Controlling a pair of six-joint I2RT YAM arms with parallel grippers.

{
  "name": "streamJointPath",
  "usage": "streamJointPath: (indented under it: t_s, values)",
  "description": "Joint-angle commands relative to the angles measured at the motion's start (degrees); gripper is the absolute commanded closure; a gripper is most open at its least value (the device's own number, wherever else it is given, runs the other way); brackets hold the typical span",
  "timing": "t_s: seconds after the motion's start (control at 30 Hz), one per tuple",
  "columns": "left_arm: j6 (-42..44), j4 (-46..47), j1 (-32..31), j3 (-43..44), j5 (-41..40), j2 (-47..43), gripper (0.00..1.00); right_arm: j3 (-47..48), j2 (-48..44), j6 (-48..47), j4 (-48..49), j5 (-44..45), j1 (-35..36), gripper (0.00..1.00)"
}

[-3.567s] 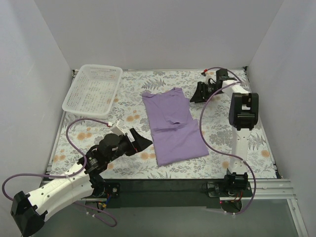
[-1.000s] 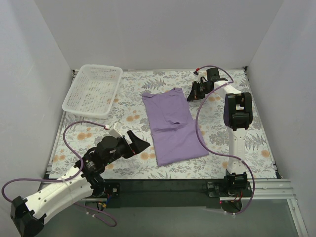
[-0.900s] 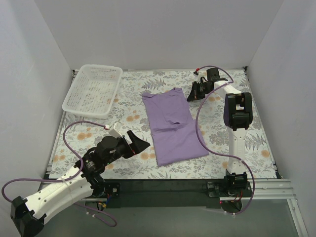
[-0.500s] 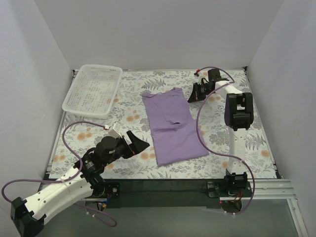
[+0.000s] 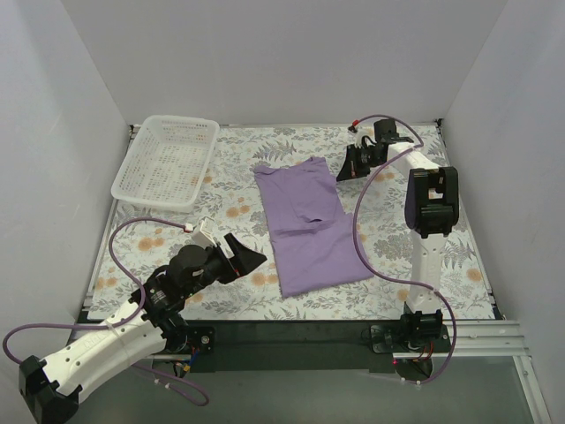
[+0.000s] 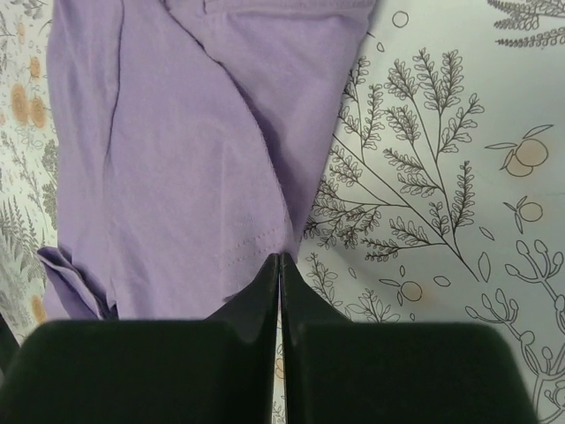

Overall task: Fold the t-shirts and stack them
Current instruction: Fold the tshirt

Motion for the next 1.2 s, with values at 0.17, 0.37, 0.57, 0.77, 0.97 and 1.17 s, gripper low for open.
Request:
streamJointPath:
  t_s: [0.17, 0.37, 0.57, 0.77, 0.97, 1.17]
  values:
    - [0.39, -0.56, 0.21, 0.74, -1.08, -0.29, 0.13, 2.4, -2.99, -0.29, 0.43, -2.26, 0.2, 0.99]
    - [0.48, -0.73, 0.21, 1.0, -0.99, -0.2, 0.13, 4.85, -2.72, -0.38, 0.34, -2.26, 1.78, 0.99]
    - [0.39, -0.91, 0.21, 0.92, -0.9, -0.21, 0.13, 6.0, -3.34, -0.56, 0.17, -1.47, 3.27, 0.99]
    - [0.31, -0.91, 0.21, 0.92, -0.9, -0.2, 0.13, 3.55, -4.04, -1.61, 0.26, -1.47, 5.12, 0.99]
    - [0.31, -0.91, 0.21, 0.65, -0.73, -0.73, 0.13, 1.79, -5.18, -3.01, 0.26, -0.24, 8.45, 0.99]
    - [0.22, -0.91, 0.21, 0.39, -0.29, -0.91, 0.13, -0.33, -6.24, -5.65, -0.18, 2.83, 14.25, 0.99]
